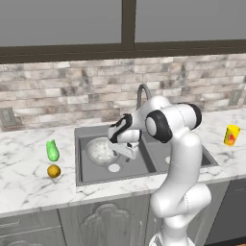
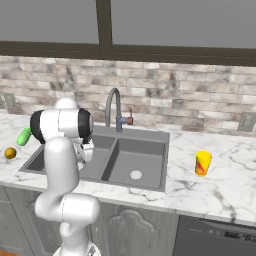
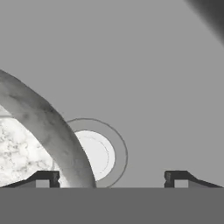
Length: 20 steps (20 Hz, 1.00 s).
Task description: Remove the lemon and corn from the sink. Then move the bowl and cup from the counter to the sink for washing.
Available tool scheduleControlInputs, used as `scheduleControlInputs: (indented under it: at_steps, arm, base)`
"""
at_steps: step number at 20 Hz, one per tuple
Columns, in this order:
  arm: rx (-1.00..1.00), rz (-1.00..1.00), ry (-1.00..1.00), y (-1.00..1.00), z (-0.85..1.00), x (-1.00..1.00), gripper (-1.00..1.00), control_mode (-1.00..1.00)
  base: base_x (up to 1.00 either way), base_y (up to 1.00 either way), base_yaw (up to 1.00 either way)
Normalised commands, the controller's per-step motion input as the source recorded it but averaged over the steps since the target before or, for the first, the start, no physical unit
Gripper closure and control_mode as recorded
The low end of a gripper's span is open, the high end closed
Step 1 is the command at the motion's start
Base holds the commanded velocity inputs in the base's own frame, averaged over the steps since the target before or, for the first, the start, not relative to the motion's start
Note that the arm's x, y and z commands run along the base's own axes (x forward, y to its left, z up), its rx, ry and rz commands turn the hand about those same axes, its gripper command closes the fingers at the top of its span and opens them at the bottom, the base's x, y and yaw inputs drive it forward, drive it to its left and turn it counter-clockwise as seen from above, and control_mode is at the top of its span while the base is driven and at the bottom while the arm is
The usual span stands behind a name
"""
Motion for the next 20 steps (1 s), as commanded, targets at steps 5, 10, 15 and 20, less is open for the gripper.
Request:
scheduleControlInputs:
  at_steps: [5,10,15,20]
  arm:
    - [0.02,0.0,0.0,-0.03,0.33,-0.04,-1.0,-1.0]
    - [0.01,0.0,0.0,-0.06,0.36,-0.11,-1.0,-1.0]
    - [0.0,0.02,0.0,-0.08,0.36,-0.18,-1.0,-1.0]
    - [0.0,0.07,0.0,-0.08,0.28,-0.23,-1.0,-1.0]
  base:
    - [0.0,0.0,0.0]
    - [0.0,0.0,0.0]
    - [0.0,0.0,0.0]
    - [0.0,0.0,0.0]
